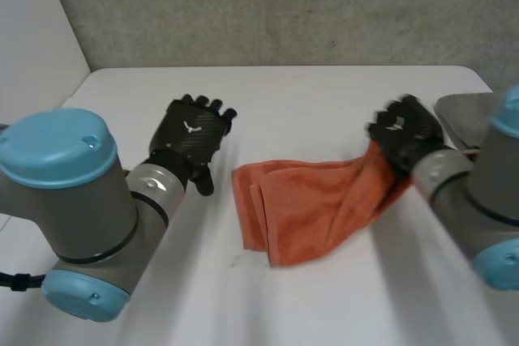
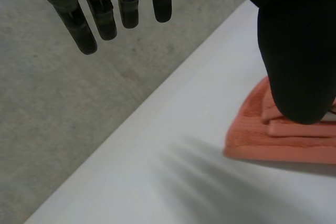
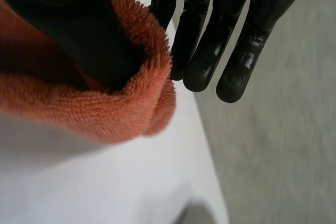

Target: Fold the laundry.

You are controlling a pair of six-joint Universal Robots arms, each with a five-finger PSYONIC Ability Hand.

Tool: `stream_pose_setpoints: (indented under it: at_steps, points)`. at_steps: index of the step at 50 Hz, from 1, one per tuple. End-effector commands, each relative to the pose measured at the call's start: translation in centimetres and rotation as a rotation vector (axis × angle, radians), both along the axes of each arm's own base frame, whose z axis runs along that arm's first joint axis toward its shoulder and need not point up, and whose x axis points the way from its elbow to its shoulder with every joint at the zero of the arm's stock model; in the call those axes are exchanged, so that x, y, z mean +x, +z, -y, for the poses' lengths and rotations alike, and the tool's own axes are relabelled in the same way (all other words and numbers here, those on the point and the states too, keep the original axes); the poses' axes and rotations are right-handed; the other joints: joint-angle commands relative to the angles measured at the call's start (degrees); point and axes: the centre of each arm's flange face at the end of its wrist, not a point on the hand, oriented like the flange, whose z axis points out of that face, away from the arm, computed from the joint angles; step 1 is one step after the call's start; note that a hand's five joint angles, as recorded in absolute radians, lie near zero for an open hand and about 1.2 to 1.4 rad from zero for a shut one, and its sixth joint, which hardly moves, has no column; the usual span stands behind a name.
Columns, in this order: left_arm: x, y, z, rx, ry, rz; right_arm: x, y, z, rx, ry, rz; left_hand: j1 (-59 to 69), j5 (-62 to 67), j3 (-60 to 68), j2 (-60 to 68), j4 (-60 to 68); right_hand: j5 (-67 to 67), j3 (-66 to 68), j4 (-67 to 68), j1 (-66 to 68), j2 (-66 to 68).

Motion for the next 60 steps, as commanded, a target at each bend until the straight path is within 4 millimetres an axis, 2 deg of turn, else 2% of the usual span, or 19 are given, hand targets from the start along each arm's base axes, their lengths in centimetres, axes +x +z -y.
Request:
stream_pose_setpoints:
  at_steps: [1,4,7,9,10,14,17,18,20,22,26,30,33,36,43,44,52,60]
  points:
    - [1.2,0.7,1.4,-0.011,0.056,-0.023,8.8,-0.6,-6.5,-0.02,0.342,-0.003,-0.93,-2.6,-2.14,-1.7,-1.59,14.29,12.34,11.83,25.71,12.57]
    - [1.6,0.6,1.7,0.001,0.07,-0.037,11.1,-2.5,-9.6,0.013,0.509,-0.033,-0.93,-2.6,-2.14,-1.7,-1.59,14.29,12.34,11.83,25.71,12.57]
    - [2.0,0.5,2.1,0.017,0.09,-0.065,12.0,-5.1,-10.9,0.077,0.592,-0.055,-0.93,-2.6,-2.14,-1.7,-1.59,14.29,12.34,11.83,25.71,12.57]
    - [2.1,0.6,2.3,0.027,0.099,-0.087,12.1,-5.6,-11.1,0.094,0.594,-0.059,-0.93,-2.6,-2.14,-1.7,-1.59,12.69,10.73,10.22,24.11,10.97]
    - [2.1,0.6,2.4,0.029,0.099,-0.095,11.9,-5.5,-10.9,0.104,0.58,-0.057,-0.93,-2.6,-2.14,-1.7,-1.59,-12.48,-14.43,-14.94,-1.06,-14.19]
    - [2.0,0.7,2.5,0.038,0.098,-0.121,11.6,-4.4,-10.8,0.147,0.534,0.024,-0.93,-2.6,-2.14,-1.7,-1.59,-55.71,-57.66,-58.17,-44.29,-57.43]
    - [1.7,0.8,2.5,0.041,0.088,-0.138,11.1,-2.8,-10.2,0.19,0.485,0.133,-0.93,-2.6,-2.14,-1.7,-1.59,-55.71,-57.66,-58.17,-44.29,-57.43]
    - [1.5,0.9,2.5,0.04,0.083,-0.144,10.1,-1.0,-8.7,0.222,0.415,0.25,-0.93,-2.6,-2.14,-1.7,-1.59,-55.71,-57.66,-58.17,-44.29,-57.43]
    - [1.1,1.1,2.4,0.042,0.069,-0.167,8.9,0.4,-7.3,0.247,0.347,0.355,-0.93,-2.6,-2.14,-1.7,-1.59,-55.71,-57.66,-58.17,-44.29,-57.43]
    - [0.6,1.2,2.3,0.048,0.058,-0.189,6.9,2.2,-5.0,0.295,0.242,0.52,-0.93,-2.6,-2.14,-1.7,-1.59,-55.71,-57.66,-58.17,-44.29,-57.43]
    - [-1.4,1.1,1.7,0.087,0.002,-0.261,4.5,3.8,-3.3,0.412,0.12,0.702,-0.55,-2.22,-1.76,-1.32,-1.21,-55.71,-57.66,-58.17,-44.29,-57.43]
    - [-3.4,0.9,1.0,0.14,-0.088,-0.321,2.7,3.8,-2.1,0.495,0.017,0.749,0.29,-1.38,-0.92,-0.48,-0.37,-55.71,-57.66,-58.17,-44.29,-57.43]
    - [-5.1,0.1,0.2,0.196,-0.177,-0.347,2.4,3.5,-1.9,0.521,-0.012,0.736,1.3,-0.37,0.09,0.53,0.65,-55.71,-57.66,-58.17,-44.29,-57.43]
    - [-6.5,-0.6,-0.4,0.233,-0.236,-0.357,2.2,2.3,-1.2,0.556,-0.047,0.731,1.64,-0.04,0.42,0.87,0.98,-55.71,-57.66,-58.17,-44.29,-57.43]
    - [-8.0,-2.2,0.3,0.282,-0.245,-0.329,1.4,0.1,0.4,0.594,-0.11,0.725,2.65,0.97,1.43,1.88,1.99,-55.71,-57.66,-58.17,-44.29,-57.43]
    - [-8.3,-2.9,0.7,0.302,-0.236,-0.314,1.4,-0.1,0.4,0.601,-0.114,0.722,2.81,1.14,1.6,2.04,2.16,-55.71,-57.66,-58.17,-44.29,-57.43]
    - [-8.2,-6.4,1.1,0.397,-0.168,-0.228,1.7,-1.9,0.4,0.646,-0.129,0.702,5.16,3.49,3.95,4.39,4.51,-55.71,-57.66,-58.17,-44.29,-57.43]
    - [-5.9,-6.9,1.0,0.344,-0.013,-0.116,2.0,-2.5,0.4,0.659,-0.127,0.692,5.0,3.33,3.79,4.23,4.35,-55.71,-57.66,-58.17,-44.29,-57.43]
